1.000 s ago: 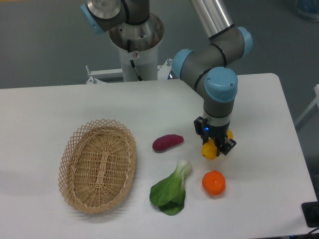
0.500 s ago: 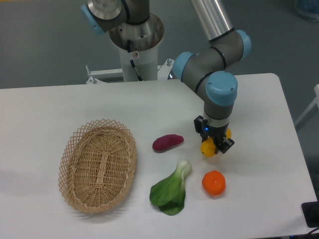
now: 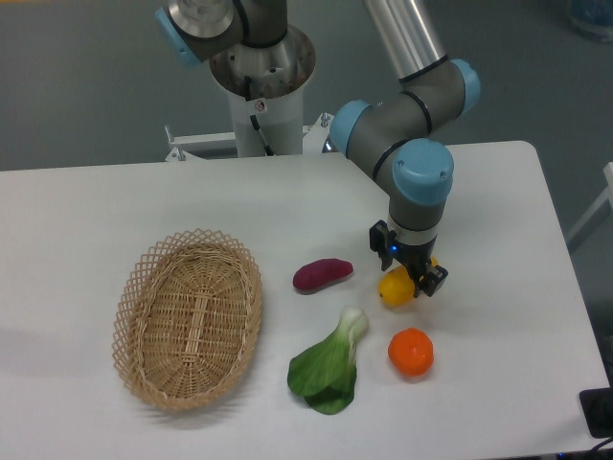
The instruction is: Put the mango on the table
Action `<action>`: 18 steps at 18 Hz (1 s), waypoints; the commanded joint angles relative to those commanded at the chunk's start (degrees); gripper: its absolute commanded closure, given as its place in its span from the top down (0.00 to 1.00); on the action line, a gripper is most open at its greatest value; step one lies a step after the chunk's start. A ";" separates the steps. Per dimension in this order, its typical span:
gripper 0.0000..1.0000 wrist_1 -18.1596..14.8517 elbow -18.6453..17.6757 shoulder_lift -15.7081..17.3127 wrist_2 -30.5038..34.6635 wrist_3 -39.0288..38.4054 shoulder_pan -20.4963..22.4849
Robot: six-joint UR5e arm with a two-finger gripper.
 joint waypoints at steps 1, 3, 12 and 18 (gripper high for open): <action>1.00 -0.09 0.35 0.26 -0.09 0.00 0.00; 1.00 -0.53 1.40 0.79 -0.44 0.09 0.09; 1.00 -10.17 8.34 2.46 -1.49 0.79 0.70; 1.00 -17.58 11.52 4.48 -1.67 6.22 3.33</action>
